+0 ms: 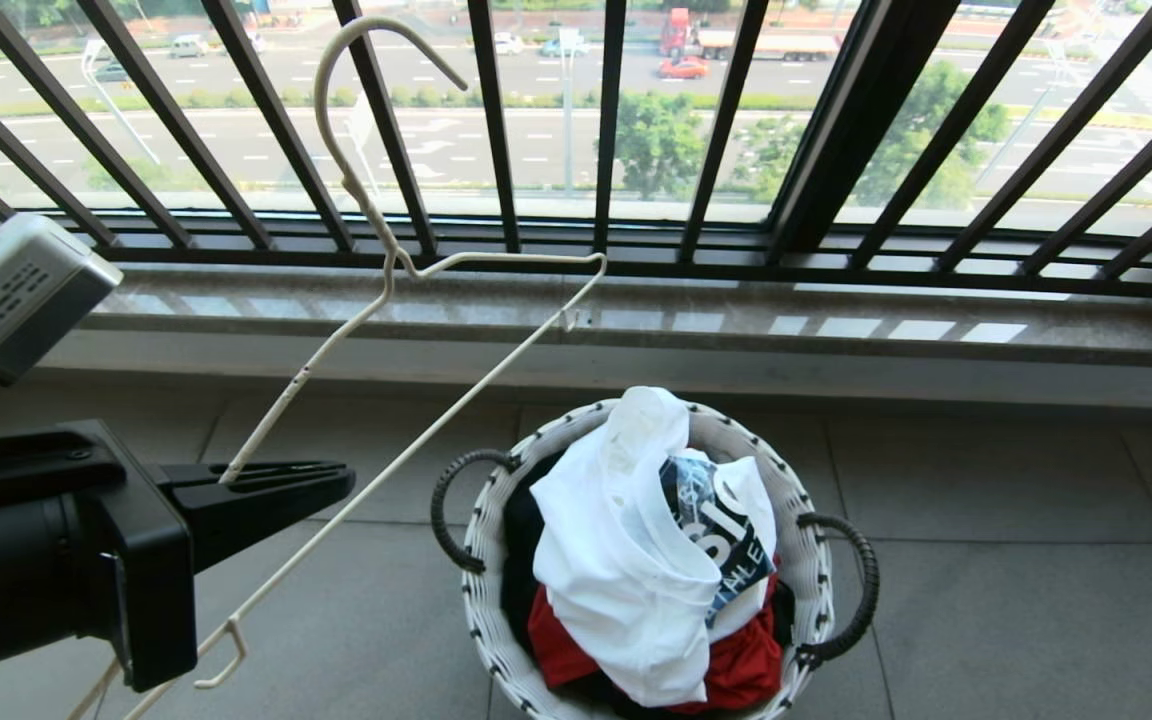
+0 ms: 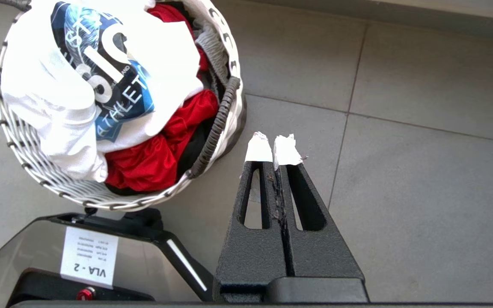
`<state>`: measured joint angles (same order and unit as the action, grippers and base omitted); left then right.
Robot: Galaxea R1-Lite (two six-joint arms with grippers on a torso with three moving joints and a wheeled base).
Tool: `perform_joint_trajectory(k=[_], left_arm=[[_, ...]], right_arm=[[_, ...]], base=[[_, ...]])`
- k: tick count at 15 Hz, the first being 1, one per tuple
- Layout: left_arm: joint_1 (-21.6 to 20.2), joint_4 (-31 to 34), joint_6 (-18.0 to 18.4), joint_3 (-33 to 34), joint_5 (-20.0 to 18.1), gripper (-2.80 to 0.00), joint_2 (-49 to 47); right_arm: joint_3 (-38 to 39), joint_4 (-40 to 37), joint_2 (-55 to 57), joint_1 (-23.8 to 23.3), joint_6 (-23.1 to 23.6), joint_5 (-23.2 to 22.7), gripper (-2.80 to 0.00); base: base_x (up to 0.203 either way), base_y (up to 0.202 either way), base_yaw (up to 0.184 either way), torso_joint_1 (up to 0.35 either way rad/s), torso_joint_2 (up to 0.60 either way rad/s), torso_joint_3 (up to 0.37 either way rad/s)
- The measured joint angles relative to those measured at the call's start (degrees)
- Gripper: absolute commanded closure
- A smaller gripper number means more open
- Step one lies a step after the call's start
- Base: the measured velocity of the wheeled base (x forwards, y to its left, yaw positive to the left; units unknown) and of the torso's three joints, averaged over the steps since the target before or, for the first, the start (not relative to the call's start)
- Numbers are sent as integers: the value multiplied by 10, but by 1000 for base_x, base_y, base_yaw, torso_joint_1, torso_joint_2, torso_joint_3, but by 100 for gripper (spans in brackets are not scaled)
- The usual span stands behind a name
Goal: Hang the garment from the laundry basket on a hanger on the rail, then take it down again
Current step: Pick up clothes from the basket
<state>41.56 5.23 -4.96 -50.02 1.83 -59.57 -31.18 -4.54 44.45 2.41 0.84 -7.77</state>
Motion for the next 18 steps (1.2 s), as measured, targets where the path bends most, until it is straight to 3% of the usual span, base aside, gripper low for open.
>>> perform_joint_trajectory(k=[5,9,13,17,18], left_arm=[[0,21,2,-10,24,0,-3],[-1,23,4,-9,25,0,-8],[-2,23,3,-8,25,0,-10],[-1,23,5,-5,25,0,-17],[-1,23,5,-4,25,0,-18]], right_arm=[[-133,6,248,95,-1,-11,0],[-225,64,419,157,1,10,0],[-353,63,523,210,6,37,0],[-433,36,581,234,6,40,0],[-445,27,589,244,6,40,-280]], base=[[0,0,0,0,0,0],[0,0,0,0,0,0],[0,0,0,0,0,0],[0,0,0,0,0,0],[0,0,0,0,0,0]])
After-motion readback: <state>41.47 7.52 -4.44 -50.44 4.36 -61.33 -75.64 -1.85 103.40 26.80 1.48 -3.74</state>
